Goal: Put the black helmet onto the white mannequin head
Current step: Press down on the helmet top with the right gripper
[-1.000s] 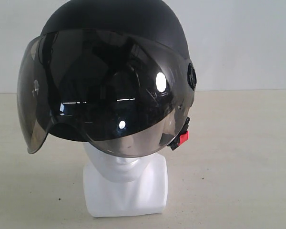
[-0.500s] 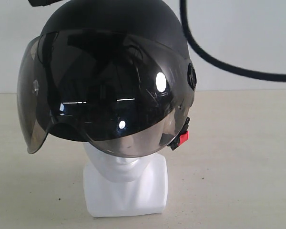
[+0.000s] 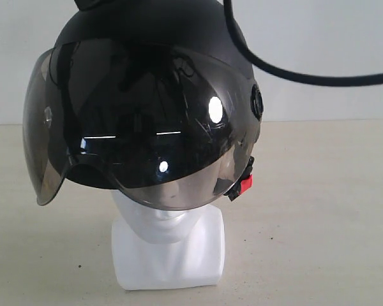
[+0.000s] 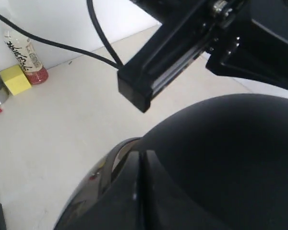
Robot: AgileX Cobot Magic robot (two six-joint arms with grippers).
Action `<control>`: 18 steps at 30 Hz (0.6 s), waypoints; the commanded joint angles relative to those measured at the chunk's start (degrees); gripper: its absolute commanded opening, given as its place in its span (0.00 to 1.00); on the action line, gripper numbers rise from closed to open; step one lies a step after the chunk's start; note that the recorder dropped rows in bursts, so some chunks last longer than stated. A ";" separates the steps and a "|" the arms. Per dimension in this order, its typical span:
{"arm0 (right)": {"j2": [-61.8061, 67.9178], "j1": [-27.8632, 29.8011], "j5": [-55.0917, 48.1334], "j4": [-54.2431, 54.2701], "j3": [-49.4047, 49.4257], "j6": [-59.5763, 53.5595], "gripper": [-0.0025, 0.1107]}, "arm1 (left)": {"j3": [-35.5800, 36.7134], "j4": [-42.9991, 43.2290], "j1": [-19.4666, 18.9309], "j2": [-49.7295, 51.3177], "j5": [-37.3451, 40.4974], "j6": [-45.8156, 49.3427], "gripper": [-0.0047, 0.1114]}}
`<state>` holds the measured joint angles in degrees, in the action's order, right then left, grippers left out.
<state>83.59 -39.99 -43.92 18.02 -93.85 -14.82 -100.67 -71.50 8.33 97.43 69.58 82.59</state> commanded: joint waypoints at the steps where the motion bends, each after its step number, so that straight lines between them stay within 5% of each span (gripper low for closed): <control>1: 0.01 -0.01 -3.35 -3.26 -2.77 1.46 0.02 | 2.81 -2.21 0.37 -0.03 0.39 2.50 0.08; 18: 2.10 -0.01 -14.66 -5.95 -4.79 3.81 0.02 | 9.77 -5.82 0.37 -0.03 0.39 7.75 0.08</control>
<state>85.51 -39.99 -55.59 13.40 -98.58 -11.10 -91.65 -79.83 8.42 97.43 69.10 90.02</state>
